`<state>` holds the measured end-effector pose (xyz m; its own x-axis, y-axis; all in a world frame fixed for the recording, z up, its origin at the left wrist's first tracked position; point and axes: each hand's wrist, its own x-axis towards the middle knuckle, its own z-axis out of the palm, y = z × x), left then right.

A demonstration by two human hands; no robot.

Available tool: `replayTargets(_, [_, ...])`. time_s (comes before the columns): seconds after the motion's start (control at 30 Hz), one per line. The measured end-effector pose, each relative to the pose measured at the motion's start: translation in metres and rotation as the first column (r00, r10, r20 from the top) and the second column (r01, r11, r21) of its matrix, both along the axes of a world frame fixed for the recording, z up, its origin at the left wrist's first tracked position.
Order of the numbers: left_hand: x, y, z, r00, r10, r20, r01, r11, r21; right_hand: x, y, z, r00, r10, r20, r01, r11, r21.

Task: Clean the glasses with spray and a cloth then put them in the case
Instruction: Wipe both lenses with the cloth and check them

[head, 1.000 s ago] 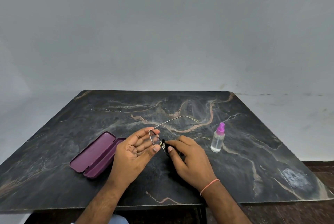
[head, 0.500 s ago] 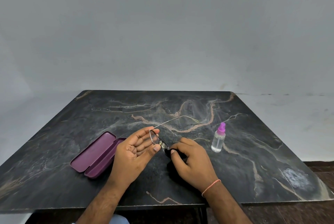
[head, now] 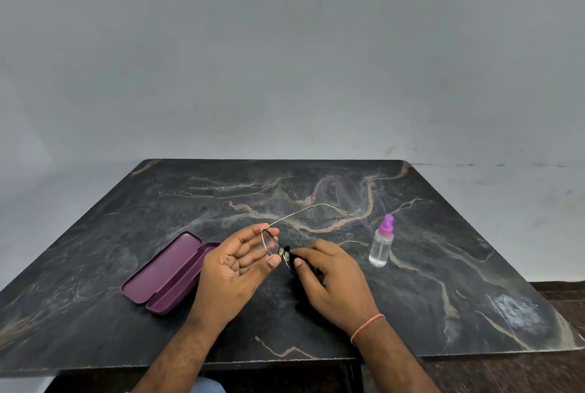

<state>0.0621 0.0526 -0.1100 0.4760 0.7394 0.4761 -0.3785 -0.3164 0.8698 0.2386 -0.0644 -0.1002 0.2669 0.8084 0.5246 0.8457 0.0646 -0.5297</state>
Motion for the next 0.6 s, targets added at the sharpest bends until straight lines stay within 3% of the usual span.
replayTargets(0.2, [-0.0012, 0.0007, 0.001, 1.0, 0.013, 0.012, -0.013, 1.0, 0.011, -0.0057, 0.0003, 0.0019, 0.988, -0.114, 0.108, 0.116, 0.993, -0.018])
replayTargets(0.3, [-0.0013, 0.0004, 0.0039, 0.999, 0.019, 0.043, -0.019, 1.0, -0.003, -0.0067, -0.0024, 0.0026, 0.993, -0.077, 0.087, 0.075, 0.997, 0.016])
replayTargets(0.43, [-0.0013, 0.0017, 0.0071, 0.997, 0.042, 0.067, -0.041, 0.999, -0.013, -0.006, -0.004, 0.0004, 0.983, -0.169, 0.067, 0.165, 0.985, 0.057])
replayTargets(0.5, [-0.002, 0.0046, 0.0075, 0.992, 0.072, 0.1, -0.071, 0.997, -0.013, -0.0048, -0.0027, -0.0005, 0.979, -0.204, -0.009, 0.204, 0.976, 0.081])
replayTargets(0.6, [-0.0018, 0.0064, 0.0082, 0.986, 0.092, 0.141, -0.089, 0.996, -0.024, 0.0025, -0.0009, 0.0001, 0.943, -0.222, -0.246, 0.248, 0.965, 0.082])
